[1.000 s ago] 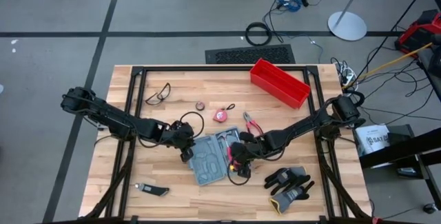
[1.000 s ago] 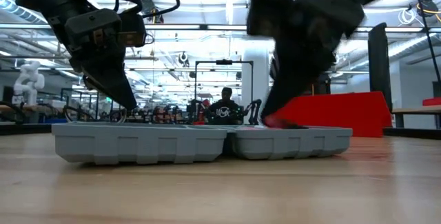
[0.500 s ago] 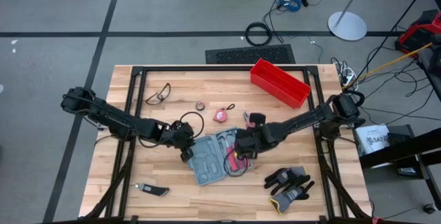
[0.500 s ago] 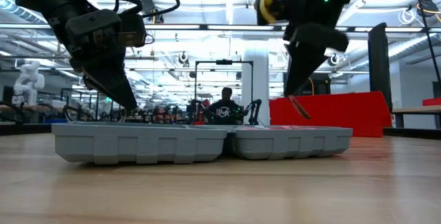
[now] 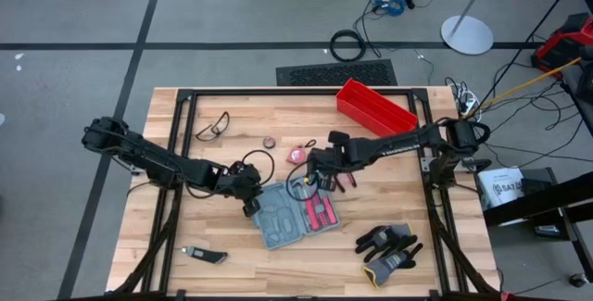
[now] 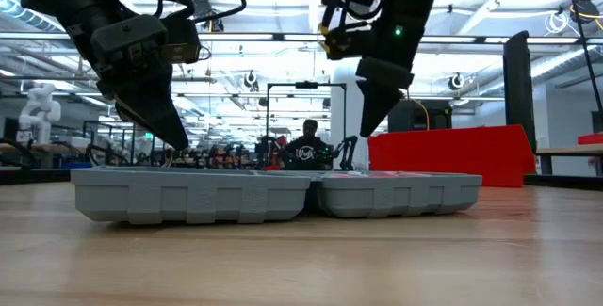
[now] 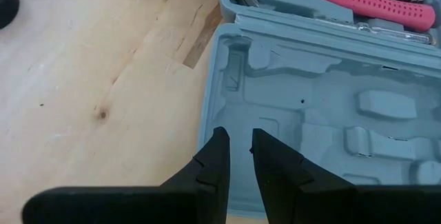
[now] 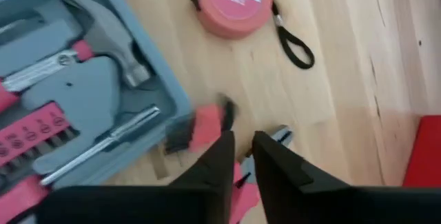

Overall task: Prefit tool cases
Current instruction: Remove the hex key set from the toolbox, then remove the screwdriver bits from the toolbox

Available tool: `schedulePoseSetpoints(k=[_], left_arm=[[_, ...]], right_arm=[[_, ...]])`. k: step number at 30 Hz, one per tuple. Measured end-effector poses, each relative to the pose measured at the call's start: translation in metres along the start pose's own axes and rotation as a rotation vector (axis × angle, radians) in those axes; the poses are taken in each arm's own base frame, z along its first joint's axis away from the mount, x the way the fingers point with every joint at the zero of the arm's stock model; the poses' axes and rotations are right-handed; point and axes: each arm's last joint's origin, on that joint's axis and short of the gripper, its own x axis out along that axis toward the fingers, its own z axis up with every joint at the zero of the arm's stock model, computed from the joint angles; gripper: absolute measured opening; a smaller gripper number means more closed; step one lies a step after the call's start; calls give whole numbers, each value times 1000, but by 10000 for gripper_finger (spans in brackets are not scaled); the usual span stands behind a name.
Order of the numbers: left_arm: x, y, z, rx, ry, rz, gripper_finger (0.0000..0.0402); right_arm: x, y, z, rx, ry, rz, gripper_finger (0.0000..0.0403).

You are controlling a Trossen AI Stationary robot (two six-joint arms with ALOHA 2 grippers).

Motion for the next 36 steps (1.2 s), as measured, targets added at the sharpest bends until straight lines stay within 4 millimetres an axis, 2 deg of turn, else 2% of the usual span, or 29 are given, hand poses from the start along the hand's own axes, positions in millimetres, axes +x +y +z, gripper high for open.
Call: schedulePoseSetpoints(k=[4,8,16,21,26,29,36], left_arm=[[0,0,0,0,0,0,68],[0,-1,-1,2,1,-2,68],[-1,-4,-4,5,-1,-6,68],[-2,-6,-5,3,-17,9,68],[-1,-6,-5,-21,-20,17,68],[6,-6,-8,-14,-2,33,68],[30,-6,-19,11,63,83,68]], right_arm=[[2,-4,1,12,3,-4,85],[0,0,-1,28,16,2,96],[-16,41,-11,-21,44,276,94],[-23,60,-12,-11,-9,302,98],[-25,66,-8,53,-60,337,114],[-21,68,-8,101,-40,333,128],[13,83,-6,146,-8,316,156]])
